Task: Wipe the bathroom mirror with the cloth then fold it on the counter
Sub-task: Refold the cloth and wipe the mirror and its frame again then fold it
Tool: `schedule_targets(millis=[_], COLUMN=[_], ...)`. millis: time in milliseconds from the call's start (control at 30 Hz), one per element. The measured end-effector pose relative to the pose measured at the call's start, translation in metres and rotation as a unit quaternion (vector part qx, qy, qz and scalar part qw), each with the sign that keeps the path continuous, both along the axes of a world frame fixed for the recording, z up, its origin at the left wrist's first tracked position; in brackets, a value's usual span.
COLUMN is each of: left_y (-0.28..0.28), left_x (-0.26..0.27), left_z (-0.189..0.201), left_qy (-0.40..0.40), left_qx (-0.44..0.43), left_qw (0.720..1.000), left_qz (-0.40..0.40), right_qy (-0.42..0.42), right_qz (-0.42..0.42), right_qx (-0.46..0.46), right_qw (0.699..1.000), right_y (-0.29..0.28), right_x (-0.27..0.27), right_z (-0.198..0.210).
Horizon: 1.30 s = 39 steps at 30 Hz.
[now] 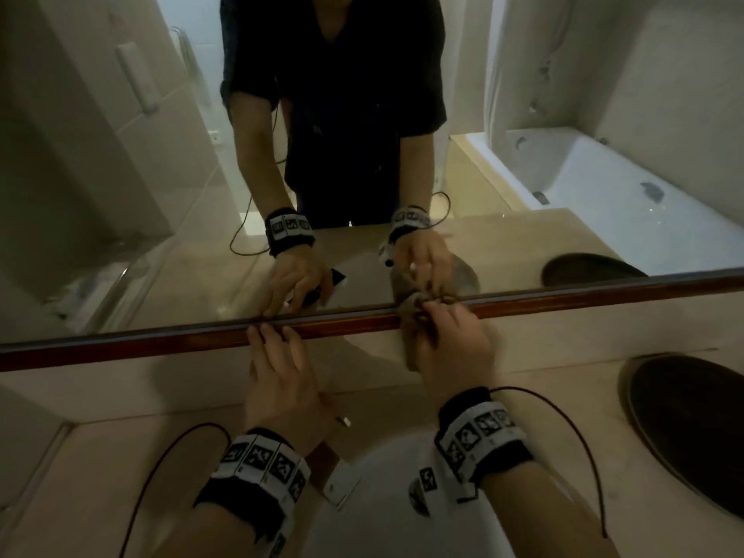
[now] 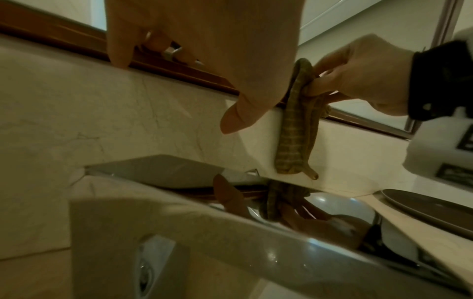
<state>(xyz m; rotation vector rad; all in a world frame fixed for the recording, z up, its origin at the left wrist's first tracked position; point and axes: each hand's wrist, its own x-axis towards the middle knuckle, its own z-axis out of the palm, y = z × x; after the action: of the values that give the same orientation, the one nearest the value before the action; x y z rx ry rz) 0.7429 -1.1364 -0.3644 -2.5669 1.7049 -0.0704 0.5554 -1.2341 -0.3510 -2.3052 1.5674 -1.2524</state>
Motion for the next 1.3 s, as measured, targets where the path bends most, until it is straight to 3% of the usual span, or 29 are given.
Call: schedule_targets(millis=[100, 200, 367, 467, 567, 633, 733, 867, 1033, 1133, 1233, 1300], left_y=[0.002, 0.004, -0.01, -0.029, -0.038, -0.038, -0.037, -0.038, -0.05, -0.061, -0.072, -0.08], left_x=[-0.004, -0.019, -0.067, -0.08, -0.078, -0.073, -0.076, -0.094, -0.139, -0.172, -0.201, -0.225], left_z=[0.0, 0.01, 0.019, 0.028, 0.034, 0.035, 0.034, 0.035, 0.034, 0.035, 0.038, 0.043], left_qy=[-0.016, 0.01, -0.002, 0.016, 0.018, 0.021, 0.008, 0.011, 0.01, -0.017, -0.036, -0.026], left_qx=[0.009, -0.037, -0.032, -0.008, 0.013, 0.025, 0.042, 0.029, -0.014, 0.045, 0.077, 0.074], left_qw=[1.0, 0.999, 0.969, 0.962, 0.96, 0.96, 0.961, 0.971, 0.989, 0.996, 0.996, 0.997], left_qz=[0.008, -0.006, -0.244, -0.272, -0.279, -0.278, -0.272, -0.236, -0.147, -0.077, 0.002, 0.026], right_qy=[0.027, 0.084, 0.086, 0.1, 0.133, 0.125, 0.126, 0.132, 0.127, 0.155, 0.119, 0.118], right_qz=[0.04, 0.07, 0.095, 0.086, 0.049, -0.001, -0.031, 0.033, 0.101, 0.146, 0.163, 0.133], right_qx=[-0.031, -0.012, -0.07, -0.053, 0.031, 0.084, 0.09, 0.03, 0.043, 0.059, 0.052, 0.036], right_qw=[0.998, 0.994, 0.989, 0.99, 0.989, 0.989, 0.987, 0.99, 0.986, 0.975, 0.978, 0.984], right_y=[0.008, 0.008, -0.005, -0.016, -0.028, -0.035, -0.04, -0.027, -0.022, -0.048, -0.079, -0.093], right_x=[0.018, 0.024, -0.003, -0.038, -0.077, -0.098, -0.11, -0.087, -0.082, -0.113, -0.162, -0.206], right_z=[-0.004, -0.011, -0.006, 0.001, 0.009, 0.019, 0.022, 0.012, 0.0, -0.012, -0.015, -0.008])
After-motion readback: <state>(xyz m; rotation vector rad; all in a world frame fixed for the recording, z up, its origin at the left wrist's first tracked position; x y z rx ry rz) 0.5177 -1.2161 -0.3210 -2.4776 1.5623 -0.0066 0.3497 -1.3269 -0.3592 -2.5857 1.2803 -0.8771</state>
